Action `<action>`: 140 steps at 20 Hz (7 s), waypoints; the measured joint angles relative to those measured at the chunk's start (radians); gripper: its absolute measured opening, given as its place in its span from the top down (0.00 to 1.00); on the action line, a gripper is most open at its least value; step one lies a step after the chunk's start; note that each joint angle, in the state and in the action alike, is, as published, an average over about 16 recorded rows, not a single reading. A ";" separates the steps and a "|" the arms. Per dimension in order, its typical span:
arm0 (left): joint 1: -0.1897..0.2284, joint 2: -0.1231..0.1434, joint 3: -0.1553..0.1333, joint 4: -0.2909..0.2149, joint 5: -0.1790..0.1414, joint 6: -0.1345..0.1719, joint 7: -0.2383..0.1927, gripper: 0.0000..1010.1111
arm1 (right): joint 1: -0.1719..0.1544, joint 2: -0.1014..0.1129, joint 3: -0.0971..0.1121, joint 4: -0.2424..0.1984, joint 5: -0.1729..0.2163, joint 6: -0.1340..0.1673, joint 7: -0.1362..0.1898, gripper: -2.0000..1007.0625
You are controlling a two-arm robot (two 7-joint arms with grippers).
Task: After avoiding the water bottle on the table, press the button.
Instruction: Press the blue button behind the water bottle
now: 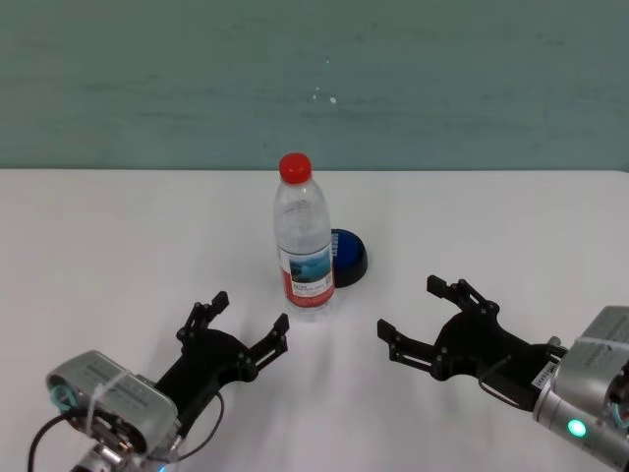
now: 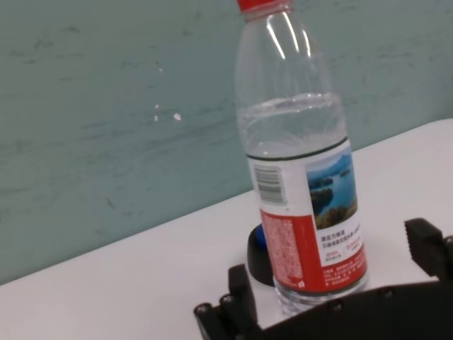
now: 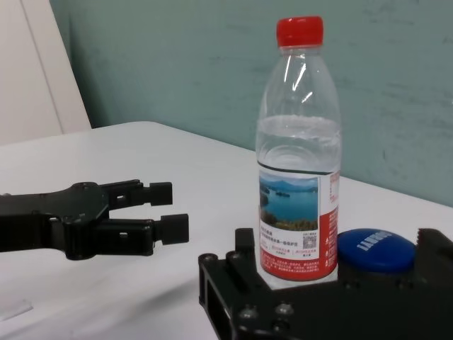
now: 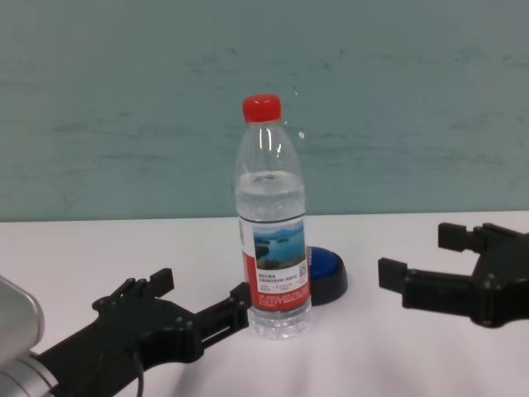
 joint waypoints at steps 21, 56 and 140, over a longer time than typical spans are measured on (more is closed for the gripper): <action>0.000 0.000 0.000 0.000 0.000 0.000 0.000 0.01 | 0.025 0.012 -0.028 0.031 0.023 -0.003 -0.027 0.00; 0.000 0.000 0.000 0.000 0.000 0.000 0.000 0.01 | 0.378 0.009 -0.088 0.293 0.101 -0.006 0.077 0.00; 0.000 0.000 0.000 0.000 0.000 0.000 0.000 0.01 | 0.847 -0.344 -0.166 1.234 -0.120 -0.198 0.197 0.00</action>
